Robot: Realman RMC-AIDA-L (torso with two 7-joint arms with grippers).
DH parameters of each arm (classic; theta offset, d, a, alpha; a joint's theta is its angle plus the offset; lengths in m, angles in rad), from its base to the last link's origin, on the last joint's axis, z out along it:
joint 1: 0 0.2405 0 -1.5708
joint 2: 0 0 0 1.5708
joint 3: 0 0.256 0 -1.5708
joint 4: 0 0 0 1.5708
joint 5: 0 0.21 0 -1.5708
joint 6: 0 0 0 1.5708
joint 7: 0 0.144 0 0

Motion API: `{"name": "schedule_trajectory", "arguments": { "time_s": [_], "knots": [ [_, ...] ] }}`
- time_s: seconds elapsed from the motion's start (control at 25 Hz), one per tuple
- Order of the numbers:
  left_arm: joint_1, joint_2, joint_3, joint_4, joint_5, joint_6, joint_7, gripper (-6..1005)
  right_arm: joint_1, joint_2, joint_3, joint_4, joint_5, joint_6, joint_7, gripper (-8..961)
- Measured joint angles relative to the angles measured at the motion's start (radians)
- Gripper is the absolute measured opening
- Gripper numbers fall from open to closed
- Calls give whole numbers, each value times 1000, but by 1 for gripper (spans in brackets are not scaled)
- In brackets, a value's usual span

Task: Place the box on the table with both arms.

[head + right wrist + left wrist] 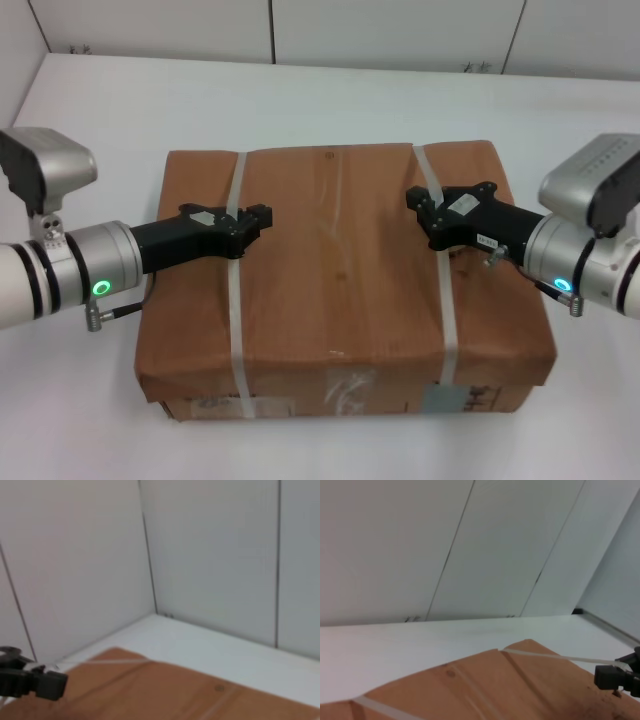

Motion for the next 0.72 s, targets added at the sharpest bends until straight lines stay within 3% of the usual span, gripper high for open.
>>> {"name": "schedule_trajectory", "arguments": {
  "time_s": [0.72],
  "knots": [
    [-12, -1, 0, 46, 24, -183, 26, 67, 30, 0, -14, 65, -9, 123, 9, 29]
  ]
}}
